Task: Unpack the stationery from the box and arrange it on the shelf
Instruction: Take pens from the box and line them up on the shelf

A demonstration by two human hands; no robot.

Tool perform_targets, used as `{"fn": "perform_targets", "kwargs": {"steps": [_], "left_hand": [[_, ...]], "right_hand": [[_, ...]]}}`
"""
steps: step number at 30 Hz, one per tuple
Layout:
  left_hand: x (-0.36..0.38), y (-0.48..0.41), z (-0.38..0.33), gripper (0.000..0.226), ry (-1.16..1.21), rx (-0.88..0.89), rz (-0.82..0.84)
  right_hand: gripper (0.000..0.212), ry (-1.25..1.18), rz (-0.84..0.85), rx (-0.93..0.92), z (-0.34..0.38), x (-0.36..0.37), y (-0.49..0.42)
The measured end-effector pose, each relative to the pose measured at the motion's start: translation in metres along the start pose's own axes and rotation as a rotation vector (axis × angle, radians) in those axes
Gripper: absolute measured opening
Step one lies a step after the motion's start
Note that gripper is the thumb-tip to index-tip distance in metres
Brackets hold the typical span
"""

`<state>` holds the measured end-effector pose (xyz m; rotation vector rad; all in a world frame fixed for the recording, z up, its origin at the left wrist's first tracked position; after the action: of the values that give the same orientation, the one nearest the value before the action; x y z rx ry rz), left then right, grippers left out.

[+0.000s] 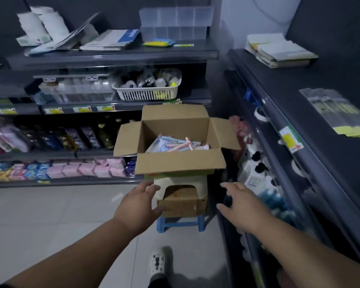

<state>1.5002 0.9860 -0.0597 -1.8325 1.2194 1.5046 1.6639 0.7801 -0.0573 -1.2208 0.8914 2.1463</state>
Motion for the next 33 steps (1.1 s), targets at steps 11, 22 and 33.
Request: {"fn": "perform_targets", "kwargs": {"steps": [11, 22, 33], "left_hand": [[-0.038, -0.225, 0.060, 0.058, 0.062, 0.060, -0.011], [0.034, -0.333, 0.060, 0.069, 0.038, 0.054, 0.228], [0.097, -0.410, 0.010, 0.082, -0.167, 0.111, 0.290]], "right_hand": [[0.054, -0.067, -0.067, 0.017, 0.049, -0.039, -0.203], [0.054, -0.088, 0.119, 0.072, 0.023, 0.004, -0.326], [0.057, -0.518, 0.334, 0.312, -0.014, 0.031, -0.377]]}}
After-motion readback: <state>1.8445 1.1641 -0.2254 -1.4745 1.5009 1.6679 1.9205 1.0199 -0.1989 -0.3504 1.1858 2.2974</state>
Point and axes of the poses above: each hand's wrist, its own y-axis away from the middle knuckle, its own x-axis out of the palm, z = x × y, the point moved 4 cm from there along -y, towards the middle knuckle, and after that the axes turned 1 degree about z, right-handed, at the moved point
